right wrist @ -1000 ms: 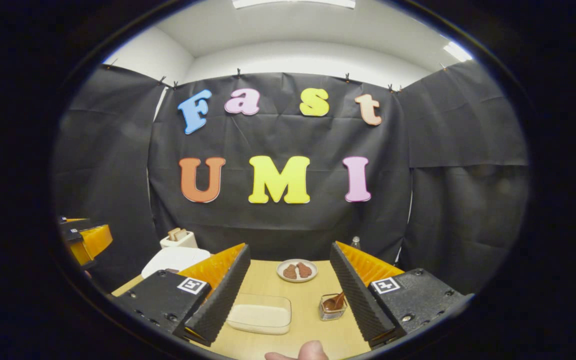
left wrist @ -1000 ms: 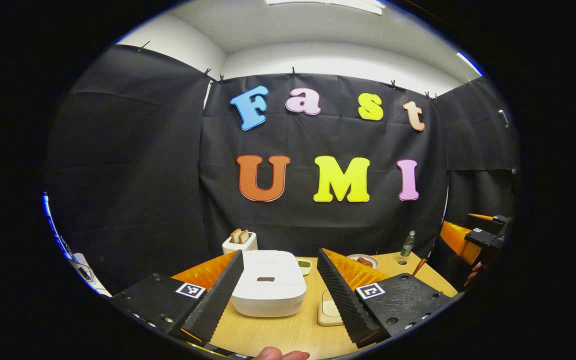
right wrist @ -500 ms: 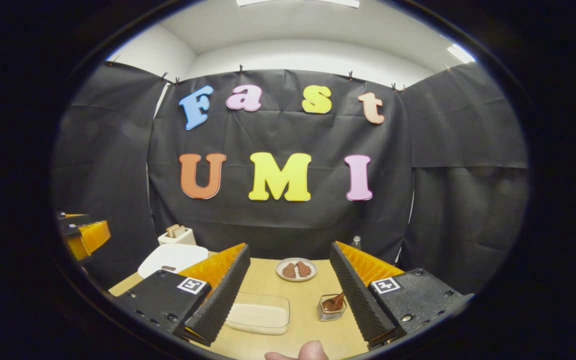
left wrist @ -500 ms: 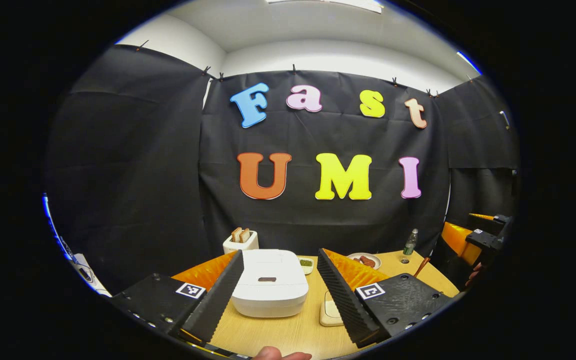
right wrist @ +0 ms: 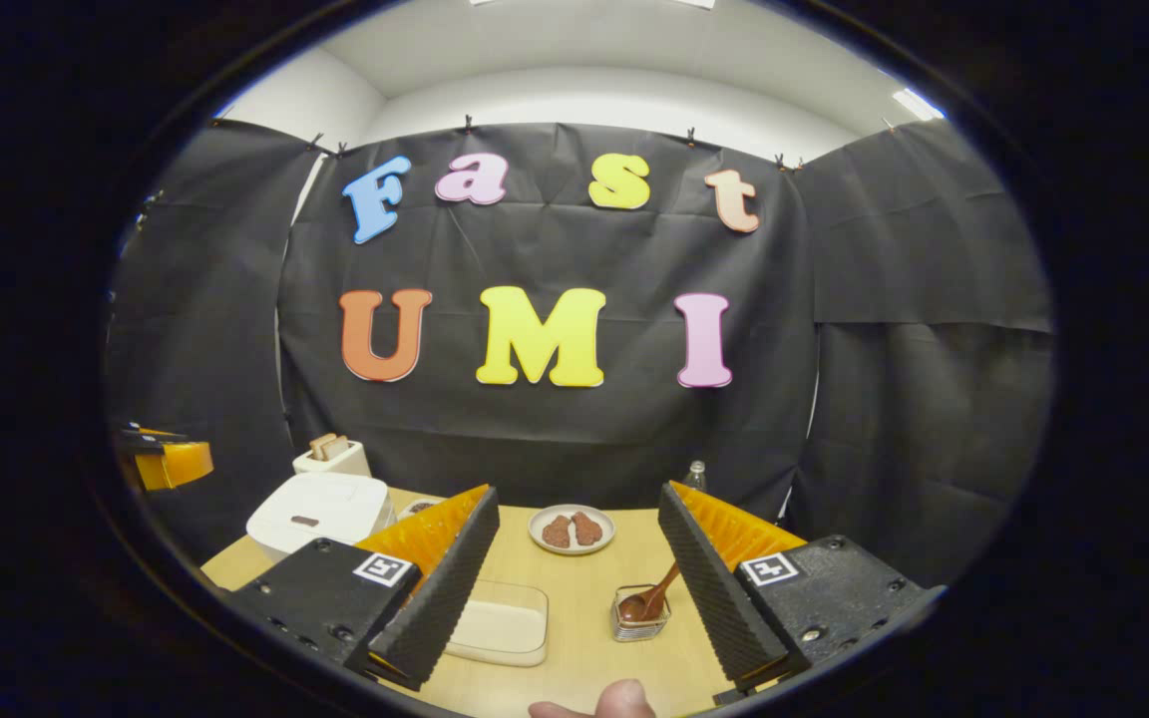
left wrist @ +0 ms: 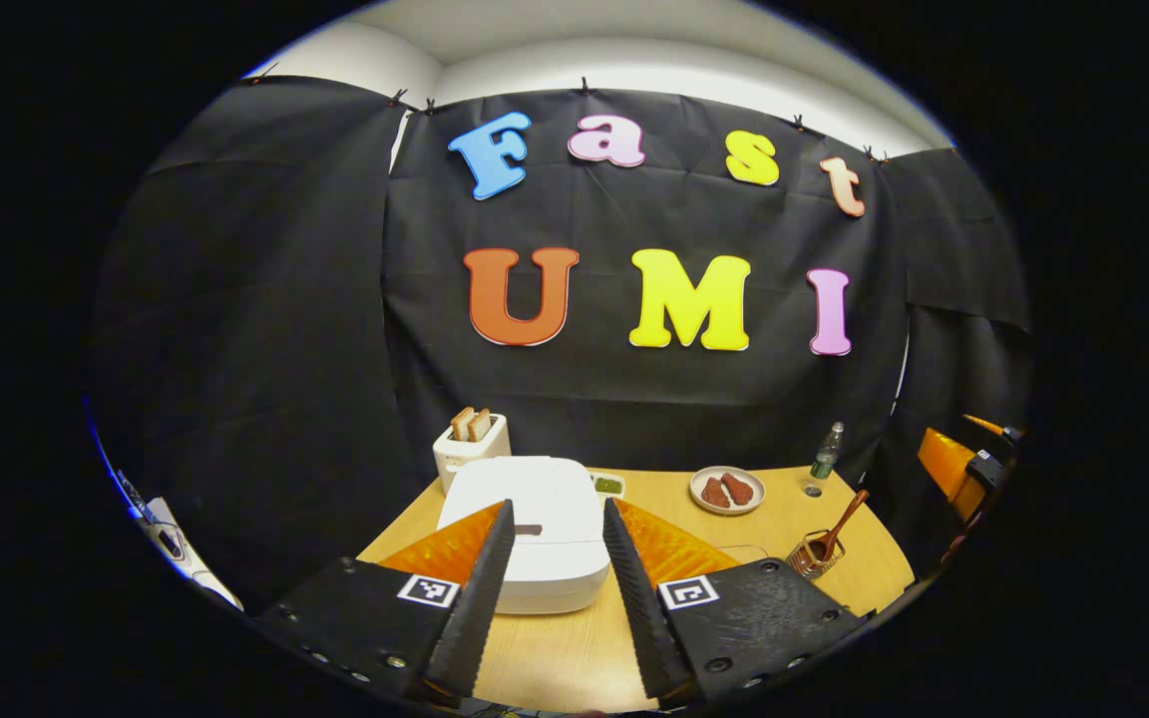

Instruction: Close the left gripper, press the button to open the rice cooker; take a wooden spoon from the chopstick holder with the right hand, scoop a spoonful of rice and pour it into the rice cooker, then put the wooden spoon back into the chopstick holder.

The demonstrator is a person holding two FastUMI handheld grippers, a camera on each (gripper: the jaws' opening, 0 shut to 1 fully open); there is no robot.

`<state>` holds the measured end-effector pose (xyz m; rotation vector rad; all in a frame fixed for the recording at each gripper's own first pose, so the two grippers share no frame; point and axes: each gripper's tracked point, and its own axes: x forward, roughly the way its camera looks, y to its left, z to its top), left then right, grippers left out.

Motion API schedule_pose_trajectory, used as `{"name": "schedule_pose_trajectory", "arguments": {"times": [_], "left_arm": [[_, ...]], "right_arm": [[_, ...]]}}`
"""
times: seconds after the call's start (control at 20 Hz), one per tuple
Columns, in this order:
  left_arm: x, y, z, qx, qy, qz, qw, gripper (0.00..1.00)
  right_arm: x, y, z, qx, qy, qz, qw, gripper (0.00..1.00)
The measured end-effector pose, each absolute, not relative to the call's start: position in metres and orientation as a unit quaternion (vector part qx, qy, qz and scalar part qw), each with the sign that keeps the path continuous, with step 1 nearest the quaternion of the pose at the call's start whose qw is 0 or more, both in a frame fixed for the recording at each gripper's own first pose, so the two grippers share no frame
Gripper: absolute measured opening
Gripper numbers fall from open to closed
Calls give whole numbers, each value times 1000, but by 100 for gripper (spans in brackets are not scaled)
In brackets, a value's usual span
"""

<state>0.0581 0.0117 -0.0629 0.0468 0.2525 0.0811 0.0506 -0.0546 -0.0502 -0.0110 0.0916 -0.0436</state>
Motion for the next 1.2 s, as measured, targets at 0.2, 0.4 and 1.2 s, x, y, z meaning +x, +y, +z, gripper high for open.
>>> {"name": "schedule_pose_trajectory", "arguments": {"times": [0.2,0.4,1.2], "left_arm": [[82,8,-85,16,186,21,982,20],[112,8,-99,8,220,5,976,0],[203,70,-198,-88,343,36,935,0]], "right_arm": [[72,-78,-59,-1,51,-26,998,100],[91,-100,-73,6,63,-30,998,100],[155,-138,-125,-1,126,-17,992,100]]}}
